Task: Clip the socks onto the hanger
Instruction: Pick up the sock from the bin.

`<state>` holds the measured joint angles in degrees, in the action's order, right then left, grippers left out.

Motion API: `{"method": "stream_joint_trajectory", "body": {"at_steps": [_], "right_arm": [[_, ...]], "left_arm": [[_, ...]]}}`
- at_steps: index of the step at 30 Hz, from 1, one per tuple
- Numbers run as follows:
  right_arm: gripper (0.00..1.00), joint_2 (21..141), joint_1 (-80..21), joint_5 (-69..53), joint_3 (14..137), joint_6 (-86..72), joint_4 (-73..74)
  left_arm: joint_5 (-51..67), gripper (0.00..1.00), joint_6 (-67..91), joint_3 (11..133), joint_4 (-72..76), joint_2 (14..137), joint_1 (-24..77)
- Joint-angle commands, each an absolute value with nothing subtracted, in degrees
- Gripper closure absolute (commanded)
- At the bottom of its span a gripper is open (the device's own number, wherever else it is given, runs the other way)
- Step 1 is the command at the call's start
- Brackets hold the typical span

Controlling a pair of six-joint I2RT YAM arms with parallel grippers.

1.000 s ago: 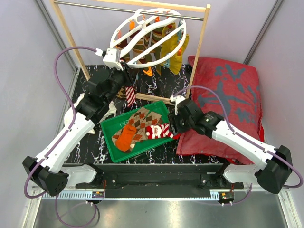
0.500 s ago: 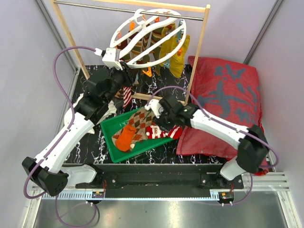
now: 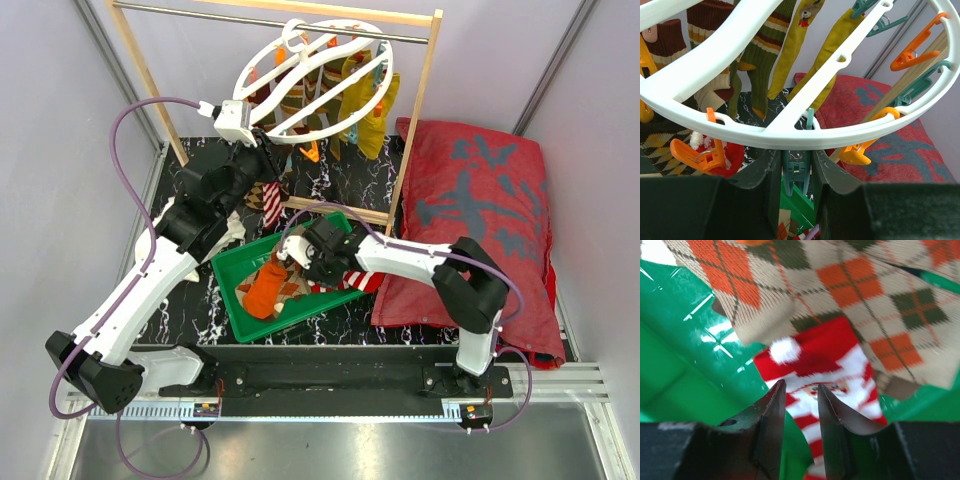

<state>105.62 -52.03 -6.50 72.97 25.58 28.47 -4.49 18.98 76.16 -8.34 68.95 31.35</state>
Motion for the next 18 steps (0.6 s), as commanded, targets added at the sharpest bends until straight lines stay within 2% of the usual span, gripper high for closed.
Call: {"method": "stream_joint_trajectory", "body": {"at_steps": [1,3,6,7,11,18], "right_arm": [[0.61,108.71,-53.7,-5.89,75.32,28.12,24.96],[0.62,110.12,-53.96,-5.1,74.97,28.21,24.09],[0.76,112.14,-54.23,-2.56,74.18,28.04,23.82],[0.83,111.89,-54.32,-2.37,73.83,27.52,23.82],[1.0,107.41,-54.23,-5.26,72.78,25.14,23.73],[1.0,95.29,-54.23,-5.54,70.93,19.87,23.47]], "left_arm": [[-3.34,1.0,18.98,78.22,-11.25,68.55,31.55],[-3.34,1.0,18.9,78.31,-11.25,68.64,31.47],[-2.9,1.0,18.9,78.57,-11.34,68.91,31.47],[-2.64,1.0,18.81,78.57,-11.25,68.91,31.55],[-2.46,1.0,18.81,78.75,-11.25,68.64,31.55],[-2.02,1.0,18.63,78.57,-10.9,67.59,31.55]]}}
